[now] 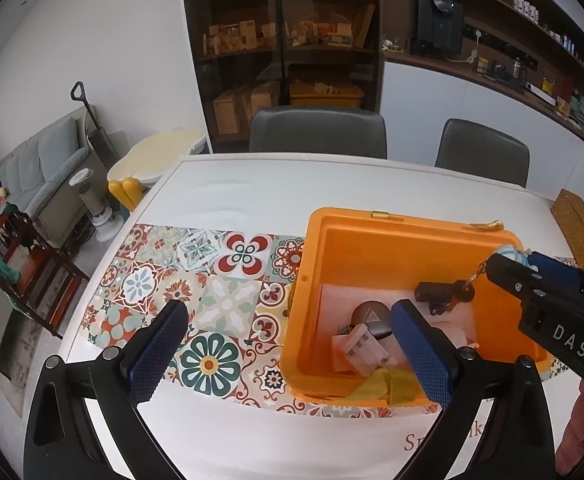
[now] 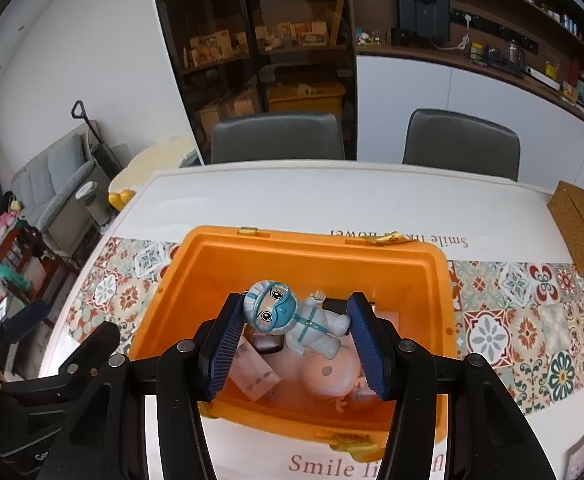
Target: Organize rigid objects
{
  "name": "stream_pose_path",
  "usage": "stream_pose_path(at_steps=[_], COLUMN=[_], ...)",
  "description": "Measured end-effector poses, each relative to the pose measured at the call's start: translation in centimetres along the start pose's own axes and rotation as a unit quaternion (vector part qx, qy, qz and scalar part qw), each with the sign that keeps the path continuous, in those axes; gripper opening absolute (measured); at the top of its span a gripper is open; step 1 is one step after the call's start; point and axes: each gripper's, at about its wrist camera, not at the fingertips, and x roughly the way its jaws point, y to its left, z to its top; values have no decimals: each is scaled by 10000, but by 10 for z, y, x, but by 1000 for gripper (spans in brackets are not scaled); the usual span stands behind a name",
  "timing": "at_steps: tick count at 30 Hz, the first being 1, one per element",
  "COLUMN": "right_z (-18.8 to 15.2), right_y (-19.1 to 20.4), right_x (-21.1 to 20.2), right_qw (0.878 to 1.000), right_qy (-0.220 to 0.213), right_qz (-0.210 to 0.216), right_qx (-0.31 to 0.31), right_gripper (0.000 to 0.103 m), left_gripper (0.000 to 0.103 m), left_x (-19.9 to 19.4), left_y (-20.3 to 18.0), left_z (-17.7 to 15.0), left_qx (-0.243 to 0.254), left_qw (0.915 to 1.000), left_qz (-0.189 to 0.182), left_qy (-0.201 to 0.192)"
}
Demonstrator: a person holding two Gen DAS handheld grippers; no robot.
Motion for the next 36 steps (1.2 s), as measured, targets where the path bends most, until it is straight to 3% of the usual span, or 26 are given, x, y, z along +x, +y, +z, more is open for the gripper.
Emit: stream_pose_path(at_steps=[18,19,21,25,30,36], right_z=[-11,-11,-13,-13,-20,-28], right_y=[-10,-9,-9,-9,-9,-13], right_x=[67,67,64,55,28,-5], right_qw=[9951,9950,9951,9957,9967,9965], right_qy=[954,963,935,861,627,461], right_qz=[-169,-181,-239,-306,-463,-597], right_qx=[199,193,195,167,208,356], right_gripper=[54,56,72,76,92,95], left_gripper=[103,103,103,103,103,103], left_x=[38,38,36,31,17,-5], left_y=[6,6,6,7,9,10], left_z=[-6,-7,-8,-11,-15,-21], left_qx=[-39,-33,-38,-50,-62,-33], left_qw=[9991,9990,9990,9993,9996,9998], left_qz=[211,210,211,142,80,-58], left_qy=[375,383,380,352,279,190])
